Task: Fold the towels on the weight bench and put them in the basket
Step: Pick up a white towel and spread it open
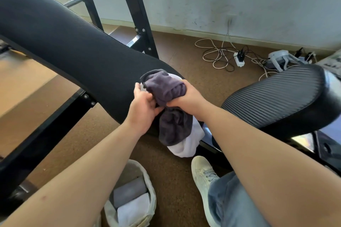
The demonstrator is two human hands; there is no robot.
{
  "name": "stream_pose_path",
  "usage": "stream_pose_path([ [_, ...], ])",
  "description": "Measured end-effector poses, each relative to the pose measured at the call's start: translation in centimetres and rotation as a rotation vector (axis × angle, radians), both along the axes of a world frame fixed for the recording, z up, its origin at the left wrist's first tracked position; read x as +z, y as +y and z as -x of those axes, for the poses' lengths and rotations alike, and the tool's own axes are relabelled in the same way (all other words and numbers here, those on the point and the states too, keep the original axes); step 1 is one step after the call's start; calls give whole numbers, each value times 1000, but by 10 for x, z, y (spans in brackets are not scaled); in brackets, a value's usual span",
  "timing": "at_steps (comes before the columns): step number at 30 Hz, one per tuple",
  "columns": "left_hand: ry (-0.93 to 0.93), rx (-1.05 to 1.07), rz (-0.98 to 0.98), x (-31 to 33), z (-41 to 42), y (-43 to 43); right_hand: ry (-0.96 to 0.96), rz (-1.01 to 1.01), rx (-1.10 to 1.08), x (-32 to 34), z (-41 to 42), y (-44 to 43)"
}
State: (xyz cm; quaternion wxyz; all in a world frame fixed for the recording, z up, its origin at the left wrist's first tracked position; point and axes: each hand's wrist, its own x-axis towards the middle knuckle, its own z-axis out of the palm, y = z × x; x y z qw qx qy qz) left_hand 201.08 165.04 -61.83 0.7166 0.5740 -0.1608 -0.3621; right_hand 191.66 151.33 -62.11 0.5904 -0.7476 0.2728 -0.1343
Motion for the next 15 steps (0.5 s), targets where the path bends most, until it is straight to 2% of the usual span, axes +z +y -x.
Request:
stream_pose_path([
  [1, -152, -32, -106, -3, -2, 2, 40, 10, -50, 1, 2, -5],
  [3, -603, -185, -385, -15, -4, 8, 147, 49, -103, 1, 4, -10],
  [5, -927, -416, -655, -29, -5, 11, 314, 266, -92, -1, 3, -7],
  [7, -1089, -491, -792, -38, -2, 9, 418, 501, -108, -6, 5, -4],
  [9, -1201, -402, -869, -43, 5, 4, 388, 591, -86, -8, 9, -6],
  [11, -1291, -301, -896, -50, 9, -1, 347, 618, 91, -9, 15, -8],
  [13, -1340, -231, -909, -54, 8, -3, 464, 698, 324, -14, 19, -5],
  [15, -1357, -235, -944, -53, 4, -5, 585, 655, 432, -25, 19, -2],
])
